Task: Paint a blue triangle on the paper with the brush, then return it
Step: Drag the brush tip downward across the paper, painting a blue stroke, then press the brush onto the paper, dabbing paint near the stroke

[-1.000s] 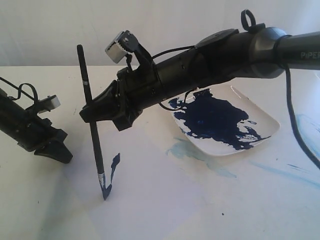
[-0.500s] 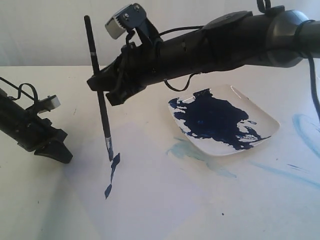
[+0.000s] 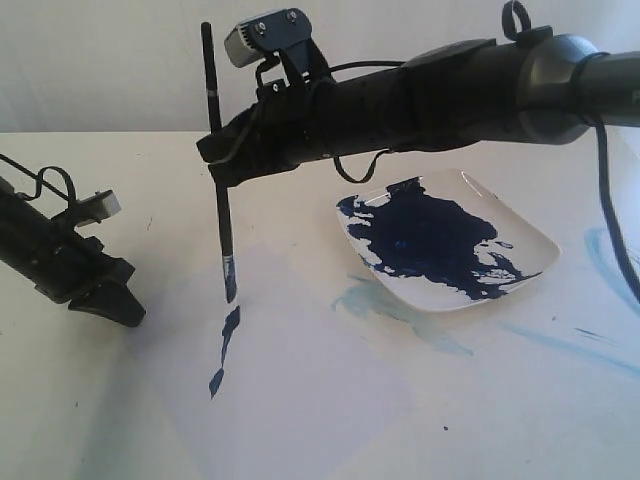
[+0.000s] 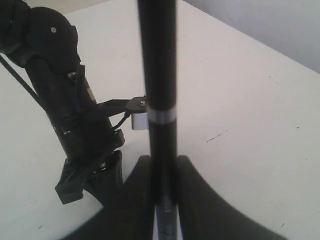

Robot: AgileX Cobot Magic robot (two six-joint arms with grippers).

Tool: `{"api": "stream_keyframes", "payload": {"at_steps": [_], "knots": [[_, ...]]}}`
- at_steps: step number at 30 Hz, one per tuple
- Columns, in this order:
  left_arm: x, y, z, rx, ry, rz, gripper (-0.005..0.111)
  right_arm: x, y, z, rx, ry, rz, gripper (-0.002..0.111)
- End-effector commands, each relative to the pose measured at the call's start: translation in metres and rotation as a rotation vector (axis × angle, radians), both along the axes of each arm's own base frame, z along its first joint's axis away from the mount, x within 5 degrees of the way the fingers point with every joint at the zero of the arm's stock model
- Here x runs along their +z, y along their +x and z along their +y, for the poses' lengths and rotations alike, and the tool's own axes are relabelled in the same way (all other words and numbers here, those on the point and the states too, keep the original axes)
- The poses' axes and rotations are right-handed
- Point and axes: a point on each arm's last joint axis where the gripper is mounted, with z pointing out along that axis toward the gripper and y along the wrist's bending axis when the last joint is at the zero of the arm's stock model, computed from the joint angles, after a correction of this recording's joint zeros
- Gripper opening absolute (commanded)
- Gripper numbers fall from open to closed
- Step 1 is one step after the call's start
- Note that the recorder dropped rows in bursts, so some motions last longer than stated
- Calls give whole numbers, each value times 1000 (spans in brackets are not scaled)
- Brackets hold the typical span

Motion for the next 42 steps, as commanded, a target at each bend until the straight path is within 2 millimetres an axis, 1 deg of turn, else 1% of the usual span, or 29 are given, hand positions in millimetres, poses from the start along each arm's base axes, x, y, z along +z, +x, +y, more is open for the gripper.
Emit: {"api": "stream_keyframes", "payload": {"at_steps": [1, 7, 21, 42], "knots": [[-12, -6, 2, -37, 30, 45, 0, 0, 0, 2, 8, 26, 37, 0], [-12, -6, 2, -37, 30, 45, 0, -1, -2, 2, 12, 31, 64, 0], [-12, -6, 2, -37, 30, 45, 0, -9, -3, -1, 26, -74, 79, 0], [-12, -6, 2, -37, 30, 45, 0, -10, -5, -4, 21, -119, 102, 0]]}}
